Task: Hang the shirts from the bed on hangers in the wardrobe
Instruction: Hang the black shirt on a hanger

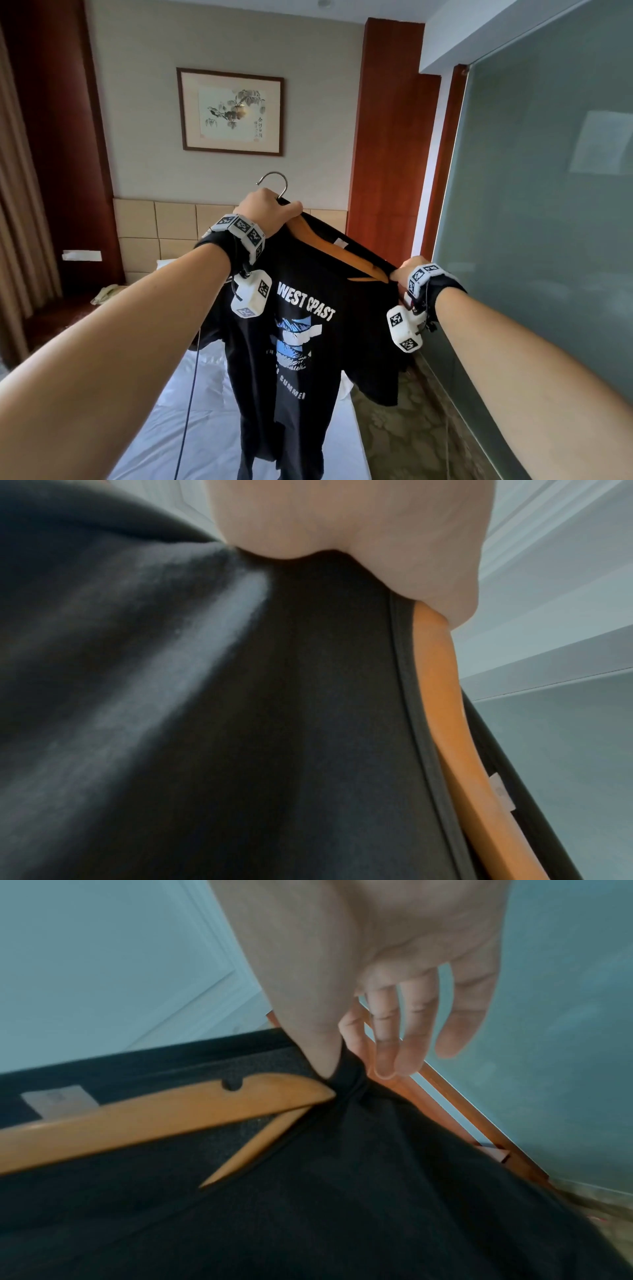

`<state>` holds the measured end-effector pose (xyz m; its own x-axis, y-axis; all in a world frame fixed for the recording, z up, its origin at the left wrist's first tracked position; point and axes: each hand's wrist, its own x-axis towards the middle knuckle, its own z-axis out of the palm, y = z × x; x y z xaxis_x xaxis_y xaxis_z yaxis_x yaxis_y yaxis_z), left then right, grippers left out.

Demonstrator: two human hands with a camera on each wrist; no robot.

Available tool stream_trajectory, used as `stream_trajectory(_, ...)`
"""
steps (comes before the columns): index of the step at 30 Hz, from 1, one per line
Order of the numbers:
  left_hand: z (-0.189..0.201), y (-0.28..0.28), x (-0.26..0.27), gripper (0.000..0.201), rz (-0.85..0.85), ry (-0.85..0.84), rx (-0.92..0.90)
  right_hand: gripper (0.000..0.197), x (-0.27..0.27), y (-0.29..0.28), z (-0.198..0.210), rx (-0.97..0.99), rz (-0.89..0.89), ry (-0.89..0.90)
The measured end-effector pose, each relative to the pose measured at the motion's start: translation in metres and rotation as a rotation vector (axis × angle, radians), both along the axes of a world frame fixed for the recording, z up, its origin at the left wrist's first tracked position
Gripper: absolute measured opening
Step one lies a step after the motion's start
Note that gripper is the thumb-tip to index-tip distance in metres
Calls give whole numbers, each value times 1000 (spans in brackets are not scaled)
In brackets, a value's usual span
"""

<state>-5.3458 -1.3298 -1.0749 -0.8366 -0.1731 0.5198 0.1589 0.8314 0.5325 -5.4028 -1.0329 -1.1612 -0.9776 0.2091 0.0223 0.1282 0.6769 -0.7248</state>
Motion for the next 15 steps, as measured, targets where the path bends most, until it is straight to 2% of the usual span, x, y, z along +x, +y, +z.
stream_trajectory(1,0,1,1,45,1,-3,6,36,-3,2,0,35,-7,2)
stream_trajectory(3,-1,3,2,43,3,-9,12,39,0,2,1,125,-9,17)
stream_trajectory(7,-2,4,5,42,21,7,0,4,20,-8,8,595,-72,81)
stream_trajectory(9,0,2,7,43,29,10,-2,4,24,-10,7,692,-75,87)
stream_trajectory(11,0,0,10,43,35,13,1,6,25,-10,7,677,-64,105)
stream_trajectory(15,-4,1,15,42,28,17,19,12,25,-16,12,446,-20,96)
